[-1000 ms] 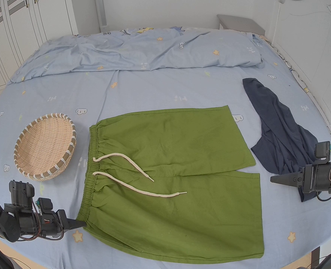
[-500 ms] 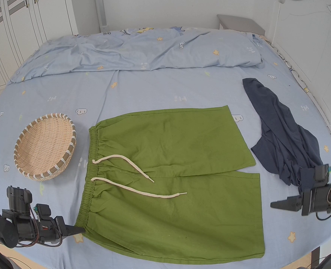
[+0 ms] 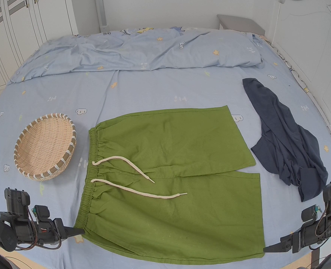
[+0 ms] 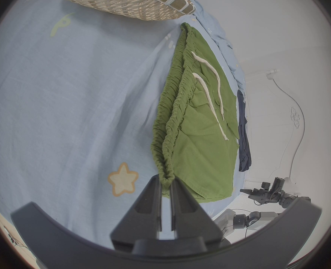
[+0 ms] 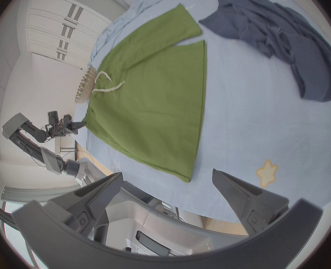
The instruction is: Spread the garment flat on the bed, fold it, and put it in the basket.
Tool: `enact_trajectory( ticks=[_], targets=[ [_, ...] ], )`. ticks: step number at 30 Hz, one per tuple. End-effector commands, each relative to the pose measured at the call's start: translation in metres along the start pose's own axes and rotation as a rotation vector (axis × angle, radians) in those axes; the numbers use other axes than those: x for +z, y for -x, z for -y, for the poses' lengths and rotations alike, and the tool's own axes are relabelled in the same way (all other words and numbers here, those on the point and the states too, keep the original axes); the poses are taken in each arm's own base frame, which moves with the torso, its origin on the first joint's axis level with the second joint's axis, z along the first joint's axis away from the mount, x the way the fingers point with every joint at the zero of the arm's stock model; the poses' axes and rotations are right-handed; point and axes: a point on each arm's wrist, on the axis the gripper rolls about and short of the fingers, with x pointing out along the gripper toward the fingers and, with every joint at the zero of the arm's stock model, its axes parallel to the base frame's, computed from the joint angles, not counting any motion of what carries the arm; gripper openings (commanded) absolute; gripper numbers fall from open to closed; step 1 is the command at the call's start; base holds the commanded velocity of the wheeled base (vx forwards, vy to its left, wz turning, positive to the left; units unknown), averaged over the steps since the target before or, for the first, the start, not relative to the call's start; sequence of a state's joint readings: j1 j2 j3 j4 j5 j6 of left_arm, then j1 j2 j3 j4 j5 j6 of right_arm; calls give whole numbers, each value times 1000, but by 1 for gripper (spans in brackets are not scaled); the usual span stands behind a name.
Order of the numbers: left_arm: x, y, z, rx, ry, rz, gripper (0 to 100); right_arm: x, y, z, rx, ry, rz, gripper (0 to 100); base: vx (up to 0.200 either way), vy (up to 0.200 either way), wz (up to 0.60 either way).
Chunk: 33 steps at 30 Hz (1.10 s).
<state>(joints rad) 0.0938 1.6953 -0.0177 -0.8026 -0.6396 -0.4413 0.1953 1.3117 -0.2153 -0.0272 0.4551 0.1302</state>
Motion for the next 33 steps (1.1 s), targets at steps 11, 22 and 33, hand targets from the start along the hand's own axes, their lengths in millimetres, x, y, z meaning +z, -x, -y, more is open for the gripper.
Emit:
enact_trajectory(
  ticks=[11, 22, 33],
  targets=[
    [0, 1, 0, -1, 0, 9, 0, -17, -68, 23, 82, 38, -186, 100, 0, 0, 0],
    [-1, 1, 0, -2, -1, 4, 0, -19, -71, 22, 83, 37, -213, 100, 0, 0, 0],
    [-1, 1, 1, -3, -3, 4, 0, -14, -73, 20, 131, 55, -180, 100, 0, 0, 0]
  ],
)
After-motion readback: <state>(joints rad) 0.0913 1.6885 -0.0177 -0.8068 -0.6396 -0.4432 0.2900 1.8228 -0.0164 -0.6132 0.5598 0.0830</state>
